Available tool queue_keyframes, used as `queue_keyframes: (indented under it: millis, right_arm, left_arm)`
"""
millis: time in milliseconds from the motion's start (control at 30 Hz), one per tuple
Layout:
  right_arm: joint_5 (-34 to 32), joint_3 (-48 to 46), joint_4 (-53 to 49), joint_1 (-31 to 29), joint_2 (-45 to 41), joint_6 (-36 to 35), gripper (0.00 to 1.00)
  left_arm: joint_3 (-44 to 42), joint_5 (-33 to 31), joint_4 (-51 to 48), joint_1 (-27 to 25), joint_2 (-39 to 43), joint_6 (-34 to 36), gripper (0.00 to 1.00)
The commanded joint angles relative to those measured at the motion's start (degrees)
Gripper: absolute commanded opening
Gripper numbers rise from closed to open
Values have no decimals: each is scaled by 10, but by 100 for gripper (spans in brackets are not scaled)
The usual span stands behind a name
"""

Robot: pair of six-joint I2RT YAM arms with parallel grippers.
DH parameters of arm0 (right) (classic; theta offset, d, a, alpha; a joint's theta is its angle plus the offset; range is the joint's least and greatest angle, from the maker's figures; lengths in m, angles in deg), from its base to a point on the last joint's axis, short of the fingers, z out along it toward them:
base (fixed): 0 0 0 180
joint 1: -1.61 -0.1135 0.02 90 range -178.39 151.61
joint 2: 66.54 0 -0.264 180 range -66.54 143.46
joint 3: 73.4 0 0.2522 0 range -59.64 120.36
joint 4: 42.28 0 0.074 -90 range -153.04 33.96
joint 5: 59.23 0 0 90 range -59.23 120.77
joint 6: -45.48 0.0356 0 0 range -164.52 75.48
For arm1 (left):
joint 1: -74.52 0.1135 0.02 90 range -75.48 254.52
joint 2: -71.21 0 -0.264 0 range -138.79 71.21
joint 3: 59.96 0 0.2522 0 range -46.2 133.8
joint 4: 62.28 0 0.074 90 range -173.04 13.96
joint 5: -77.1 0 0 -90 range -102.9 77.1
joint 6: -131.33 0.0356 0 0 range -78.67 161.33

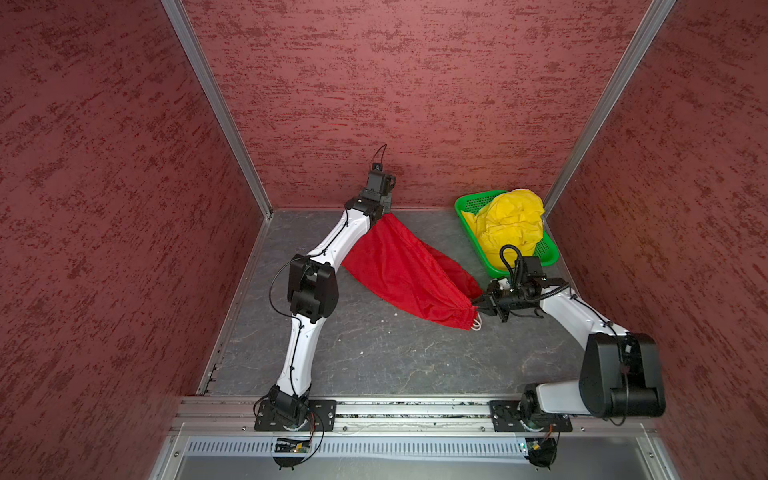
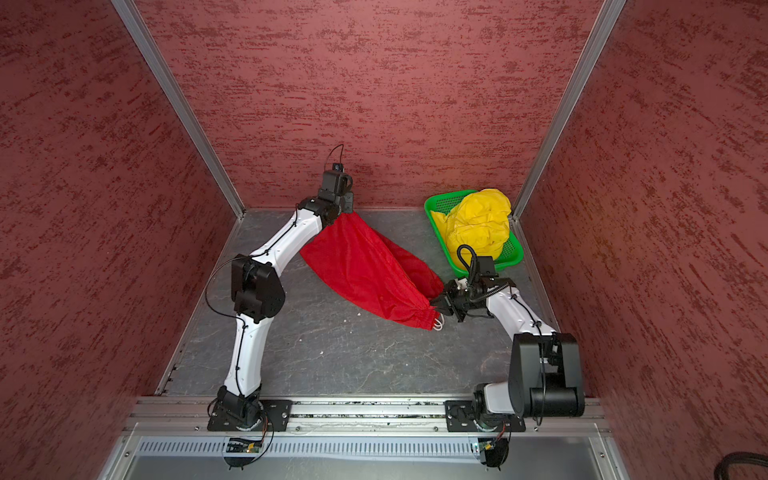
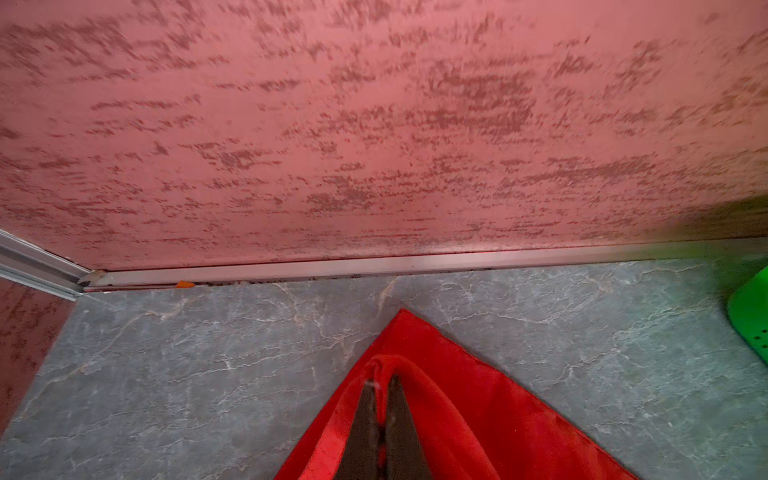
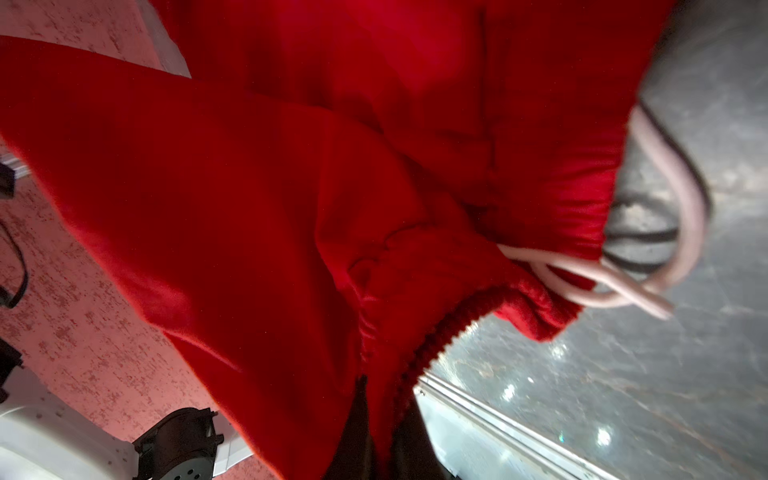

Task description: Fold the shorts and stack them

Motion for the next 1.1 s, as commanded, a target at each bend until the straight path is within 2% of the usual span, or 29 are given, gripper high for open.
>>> queue_keyframes:
  millis: [0, 167, 333, 433, 533, 600, 667, 733, 900, 967, 1067]
  right_arm:
    - [-4, -41, 134, 5, -3, 88, 1]
    - [-28, -94, 255, 7, -3, 163, 5]
    - [-82, -158, 397, 10, -21, 255, 14]
    - [-125, -195, 487, 9, -31, 306, 19]
    - [-177, -216, 537, 9, -44, 332, 31]
    - [-198, -218, 539, 9, -53, 334, 39]
    - [-217, -214, 526, 9, -68, 326, 48]
    - [-242, -209, 501, 9, -93, 314, 53]
    - [-331, -163, 353, 10, -176, 224, 54]
    - [-353, -143, 307, 9, -202, 184, 53]
    - [-341, -124, 290, -2, -220, 140, 49]
  left_arm:
    - [40, 0, -9, -3, -44, -3, 0]
    - [73, 17, -16, -8, -95, -10, 0]
    - [74, 27, -11, -15, -120, -16, 10]
    - [73, 38, -10, -17, -127, -18, 32]
    - [72, 43, -18, -15, -122, -25, 54]
    - [64, 51, -25, -13, -106, -31, 62]
    - [42, 69, -33, -6, -78, -44, 67]
    - [-1, 96, -32, 2, -39, -57, 71]
    - [-185, 179, 16, 25, 98, -98, 71]
    - [-269, 215, 51, 35, 151, -120, 65]
    - [-390, 259, 117, 46, 214, -153, 53]
